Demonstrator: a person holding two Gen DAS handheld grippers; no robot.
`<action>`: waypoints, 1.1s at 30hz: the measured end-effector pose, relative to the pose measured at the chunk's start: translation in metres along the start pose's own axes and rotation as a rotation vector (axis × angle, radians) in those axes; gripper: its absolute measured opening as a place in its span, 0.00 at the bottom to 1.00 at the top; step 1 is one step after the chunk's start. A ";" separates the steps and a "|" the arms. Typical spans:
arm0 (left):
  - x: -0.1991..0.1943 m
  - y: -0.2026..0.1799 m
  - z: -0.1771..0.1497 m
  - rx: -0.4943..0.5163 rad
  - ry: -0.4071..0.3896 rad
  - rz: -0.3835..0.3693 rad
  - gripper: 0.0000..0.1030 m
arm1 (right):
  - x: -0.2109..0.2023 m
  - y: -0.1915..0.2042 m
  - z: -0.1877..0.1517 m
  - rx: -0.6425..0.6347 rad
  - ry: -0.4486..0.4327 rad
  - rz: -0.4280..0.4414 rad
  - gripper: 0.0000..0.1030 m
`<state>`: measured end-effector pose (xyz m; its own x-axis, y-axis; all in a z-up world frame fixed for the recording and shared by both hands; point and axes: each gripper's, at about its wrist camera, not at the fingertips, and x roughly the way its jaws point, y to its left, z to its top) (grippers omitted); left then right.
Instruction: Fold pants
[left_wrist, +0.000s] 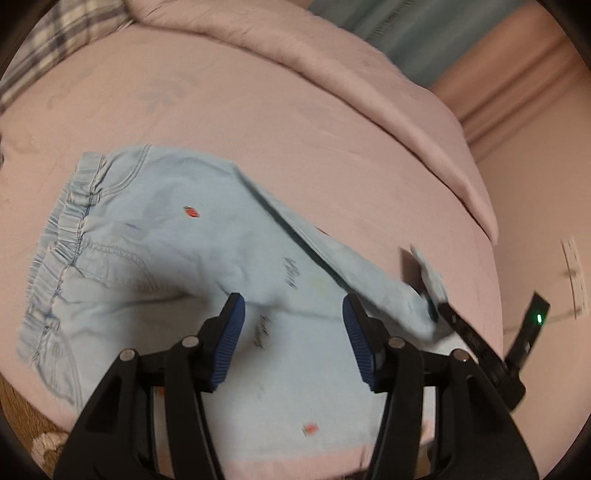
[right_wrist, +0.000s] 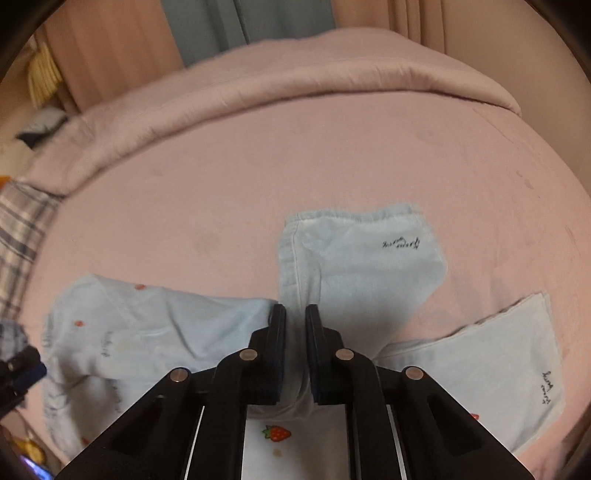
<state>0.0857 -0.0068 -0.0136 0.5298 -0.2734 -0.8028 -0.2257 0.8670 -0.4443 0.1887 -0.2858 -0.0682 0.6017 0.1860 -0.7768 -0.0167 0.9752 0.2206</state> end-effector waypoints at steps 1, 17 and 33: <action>-0.010 -0.010 -0.004 0.038 -0.005 -0.006 0.55 | -0.009 -0.003 -0.001 0.009 -0.030 0.011 0.09; -0.127 -0.101 -0.016 0.280 -0.128 -0.048 0.66 | -0.074 -0.035 -0.008 0.114 -0.204 0.149 0.09; -0.040 -0.064 -0.014 0.218 -0.042 0.014 0.66 | -0.091 -0.059 -0.032 0.242 -0.220 0.186 0.08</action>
<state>0.0680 -0.0573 0.0416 0.5624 -0.2469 -0.7891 -0.0537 0.9414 -0.3329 0.1097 -0.3563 -0.0290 0.7639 0.3016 -0.5706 0.0310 0.8659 0.4993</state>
